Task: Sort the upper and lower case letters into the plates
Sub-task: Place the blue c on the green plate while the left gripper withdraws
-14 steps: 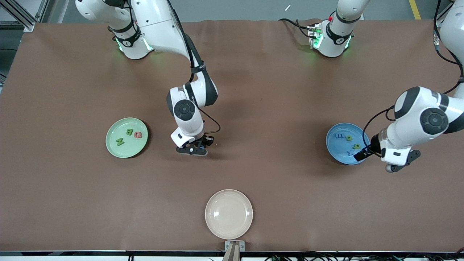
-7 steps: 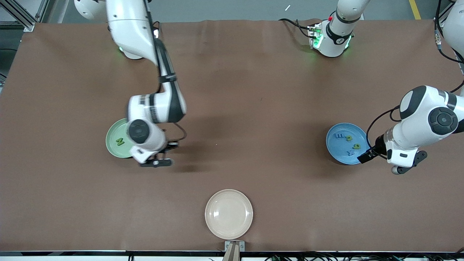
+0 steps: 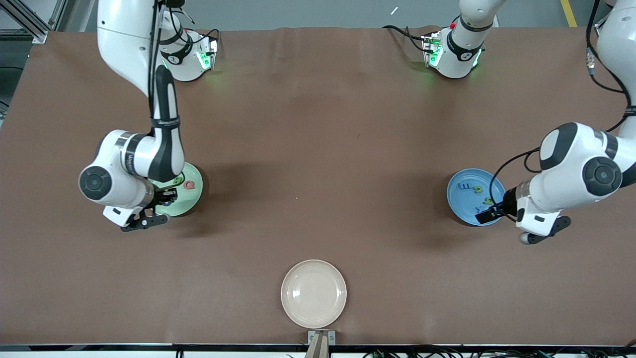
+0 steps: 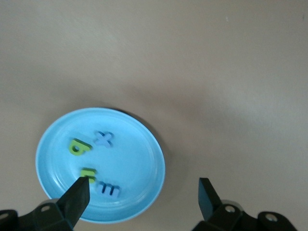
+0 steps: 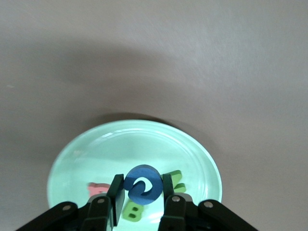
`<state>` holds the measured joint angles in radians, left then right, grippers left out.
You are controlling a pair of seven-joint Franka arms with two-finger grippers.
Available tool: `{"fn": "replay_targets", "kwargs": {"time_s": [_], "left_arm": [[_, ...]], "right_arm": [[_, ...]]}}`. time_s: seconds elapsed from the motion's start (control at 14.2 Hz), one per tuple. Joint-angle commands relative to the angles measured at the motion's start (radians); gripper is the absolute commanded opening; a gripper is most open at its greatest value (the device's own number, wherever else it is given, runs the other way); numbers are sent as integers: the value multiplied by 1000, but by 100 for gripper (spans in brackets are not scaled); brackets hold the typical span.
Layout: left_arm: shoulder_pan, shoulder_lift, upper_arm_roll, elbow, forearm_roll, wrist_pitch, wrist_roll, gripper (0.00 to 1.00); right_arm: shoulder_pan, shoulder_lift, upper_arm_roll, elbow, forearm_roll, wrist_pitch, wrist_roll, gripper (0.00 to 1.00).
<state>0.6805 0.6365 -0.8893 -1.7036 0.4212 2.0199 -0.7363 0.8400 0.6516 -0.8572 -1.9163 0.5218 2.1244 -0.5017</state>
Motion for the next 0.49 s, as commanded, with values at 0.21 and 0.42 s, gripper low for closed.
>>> {"fn": "replay_targets", "kwargs": {"time_s": [0.21,0.42], "left_arm": [[-595,-250,664,-8,-436,-13,337,99],[-787,-276,867,-21,-535,-13,515,99]], "right_arm": [[7,-23,14,-105,121,81,-104,0],[7,-20,18,-106,150,83,-106,1]]}}
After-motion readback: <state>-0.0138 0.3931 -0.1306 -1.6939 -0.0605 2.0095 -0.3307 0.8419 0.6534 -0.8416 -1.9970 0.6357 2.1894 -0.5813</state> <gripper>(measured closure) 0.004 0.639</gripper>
